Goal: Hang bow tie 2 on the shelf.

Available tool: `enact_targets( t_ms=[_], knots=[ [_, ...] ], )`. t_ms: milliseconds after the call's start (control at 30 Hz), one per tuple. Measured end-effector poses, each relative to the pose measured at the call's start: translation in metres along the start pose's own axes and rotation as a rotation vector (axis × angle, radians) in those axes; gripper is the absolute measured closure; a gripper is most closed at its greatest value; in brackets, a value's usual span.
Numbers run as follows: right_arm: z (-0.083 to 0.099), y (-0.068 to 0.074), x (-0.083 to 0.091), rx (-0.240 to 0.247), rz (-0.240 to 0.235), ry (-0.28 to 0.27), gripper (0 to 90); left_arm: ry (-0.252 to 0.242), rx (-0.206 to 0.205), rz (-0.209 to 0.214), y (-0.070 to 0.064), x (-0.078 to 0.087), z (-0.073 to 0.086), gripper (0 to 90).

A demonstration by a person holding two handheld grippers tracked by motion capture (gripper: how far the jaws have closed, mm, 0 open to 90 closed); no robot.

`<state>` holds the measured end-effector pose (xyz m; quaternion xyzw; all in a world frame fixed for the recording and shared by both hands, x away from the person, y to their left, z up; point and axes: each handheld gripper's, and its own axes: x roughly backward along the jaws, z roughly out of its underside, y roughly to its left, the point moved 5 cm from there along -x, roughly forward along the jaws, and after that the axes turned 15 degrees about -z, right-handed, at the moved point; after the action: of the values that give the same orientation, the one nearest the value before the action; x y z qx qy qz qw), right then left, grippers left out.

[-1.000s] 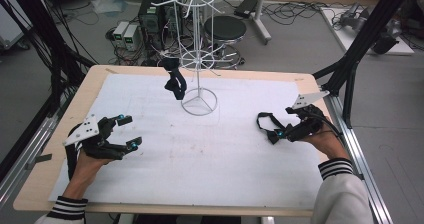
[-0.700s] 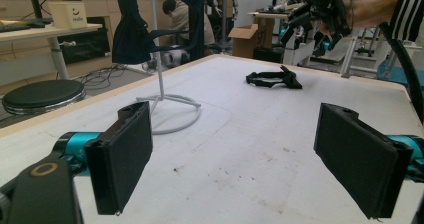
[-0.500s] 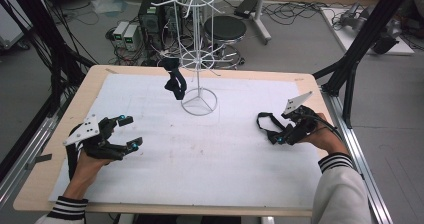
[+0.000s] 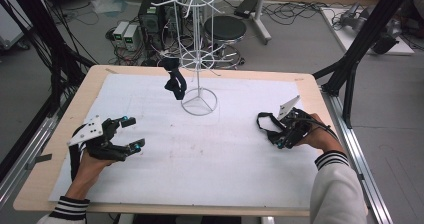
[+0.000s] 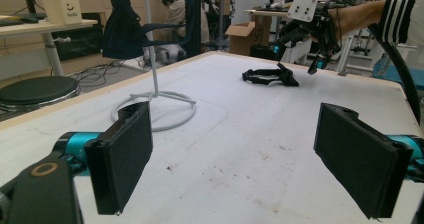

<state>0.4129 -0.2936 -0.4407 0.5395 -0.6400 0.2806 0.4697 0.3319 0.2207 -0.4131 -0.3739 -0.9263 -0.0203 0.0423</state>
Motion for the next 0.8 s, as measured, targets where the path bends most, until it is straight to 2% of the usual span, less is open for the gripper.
enact_targets(
  t_ms=[33,67,100,200,233,533,567,633,700,733,767,800],
  knots=[
    [0.002,0.0,-0.001,0.01,-0.003,0.027,18.0,0.0,-0.002,0.0,0.0,0.0,0.0,16.3],
    [0.002,0.0,-0.001,0.01,-0.003,0.027,18.0,0.0,-0.002,0.0,0.0,0.0,0.0,16.3],
    [0.004,-0.001,-0.001,0.017,0.001,0.059,19.5,0.001,-0.001,0.0,0.0,0.0,0.0,16.3],
    [0.006,-0.002,-0.002,0.021,0.005,0.079,23.4,0.001,0.0,0.002,0.0,0.0,0.0,16.3],
    [0.008,-0.003,-0.003,0.03,0.016,0.112,25.6,0.0,-0.001,0.002,0.0,0.0,0.0,16.3],
    [0.007,-0.007,-0.008,0.062,0.04,0.156,35.7,-0.002,0.004,-0.001,0.001,0.0,0.0,16.3],
    [0.007,-0.008,-0.009,0.063,0.04,0.157,40.7,-0.001,0.005,0.0,0.001,0.0,0.0,16.3],
    [0.007,-0.008,-0.009,0.072,0.041,0.161,41.7,-0.001,0.005,0.0,0.001,0.0,0.0,16.3],
    [0.007,-0.008,-0.011,0.087,0.042,0.184,47.8,0.004,0.006,-0.001,0.001,0.0,0.001,16.3],
    [0.007,-0.008,-0.011,0.087,0.042,0.184,47.8,0.005,0.007,-0.001,0.001,0.0,0.001,16.3],
    [0.007,-0.009,-0.012,0.089,0.045,0.191,52.5,0.005,0.008,-0.002,0.001,0.0,0.002,16.3],
    [0.007,-0.009,-0.012,0.089,0.045,0.191,52.5,0.003,0.009,-0.002,0.001,0.0,0.002,16.3]
  ],
)
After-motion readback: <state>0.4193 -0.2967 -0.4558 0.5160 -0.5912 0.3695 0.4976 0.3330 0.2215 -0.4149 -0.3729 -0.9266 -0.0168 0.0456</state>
